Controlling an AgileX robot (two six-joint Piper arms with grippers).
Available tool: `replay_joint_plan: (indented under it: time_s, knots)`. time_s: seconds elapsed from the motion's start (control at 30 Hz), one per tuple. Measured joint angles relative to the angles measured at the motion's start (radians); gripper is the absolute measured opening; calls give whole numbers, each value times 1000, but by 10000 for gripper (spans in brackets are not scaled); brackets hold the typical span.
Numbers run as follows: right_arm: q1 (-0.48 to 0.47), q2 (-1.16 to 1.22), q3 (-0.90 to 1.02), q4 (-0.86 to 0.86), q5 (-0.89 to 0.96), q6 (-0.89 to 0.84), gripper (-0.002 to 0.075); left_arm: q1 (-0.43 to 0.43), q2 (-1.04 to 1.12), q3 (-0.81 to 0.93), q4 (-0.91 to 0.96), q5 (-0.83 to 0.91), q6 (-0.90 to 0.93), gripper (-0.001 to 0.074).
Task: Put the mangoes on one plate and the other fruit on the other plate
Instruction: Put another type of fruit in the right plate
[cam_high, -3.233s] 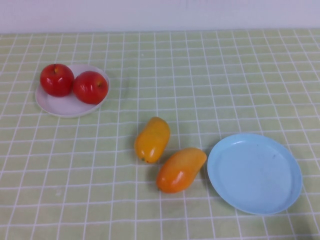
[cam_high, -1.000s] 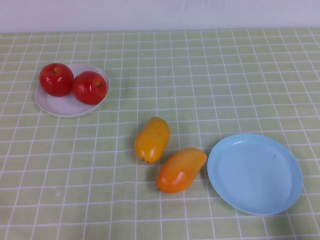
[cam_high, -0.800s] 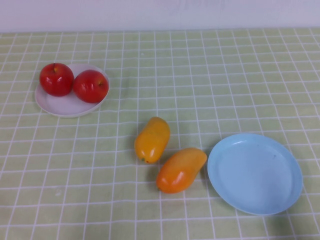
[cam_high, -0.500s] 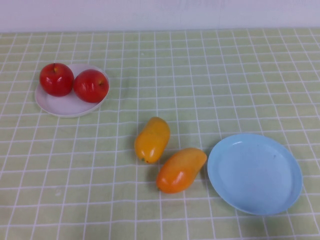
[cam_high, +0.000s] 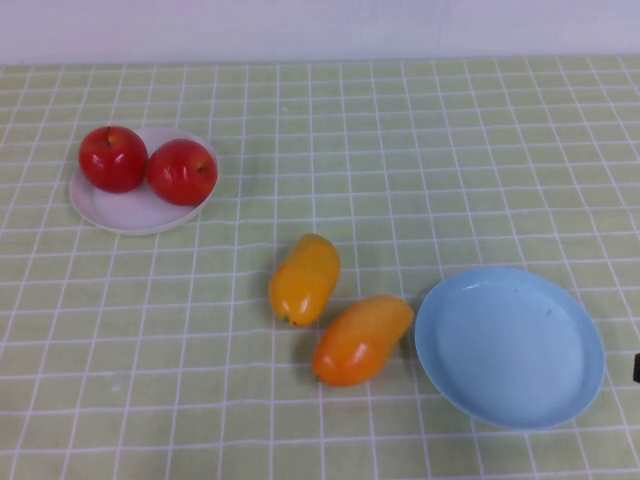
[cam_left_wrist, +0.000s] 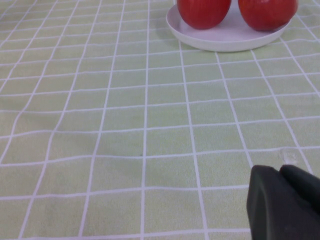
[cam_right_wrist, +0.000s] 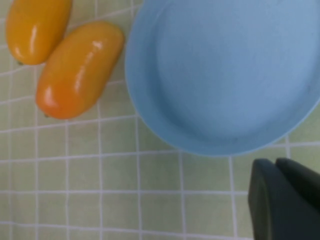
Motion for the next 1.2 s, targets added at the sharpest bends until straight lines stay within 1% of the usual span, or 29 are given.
replay_joint_plan:
  time_s: [0.07, 0.17, 0.27, 0.43, 0.53, 0.6, 0.67, 0.73, 0.83, 0.87, 0.93, 1.0, 1.1, 1.2]
  knots:
    - [7, 54, -28, -17, 2, -6, -17, 0, 0, 0, 0, 0, 0, 2]
    - [72, 142, -76, -48, -3, 19, -17, 0, 0, 0, 0, 0, 0, 2]
    - [193, 235, -145, -60, -15, 50, -17, 0, 0, 0, 0, 0, 0, 2]
    - [416, 417, -312, -61, -38, 72, -17, 0, 0, 0, 0, 0, 0, 2]
    - [519, 538, -427, -77, -40, 94, -11, 0, 0, 0, 0, 0, 0, 2]
    - [570, 609, -501, -110, -36, 124, 9, 0, 0, 0, 0, 0, 0, 2]
    - [613, 674, -582, -141, -17, 155, 50, 0, 0, 0, 0, 0, 0, 2]
    - [637, 736, -653, -170, 15, 183, 120, 0, 0, 0, 0, 0, 0, 2]
    - [654, 801, -731, -223, 54, 250, 269, 0, 0, 0, 0, 0, 0, 2]
    - [656, 816, -746, -238, 60, 270, 304, 0, 0, 0, 0, 0, 0, 2]
    - [656, 842, -777, -264, 66, 358, 428, 0, 0, 0, 0, 0, 0, 2]
    - [656, 861, -800, -288, 69, 417, 512, 0, 0, 0, 0, 0, 0, 2]
    - [656, 888, -824, -325, 77, 503, 581, 0, 0, 0, 0, 0, 0, 2]
    - [654, 910, -828, -359, 99, 578, 602, 0, 0, 0, 0, 0, 0, 2]
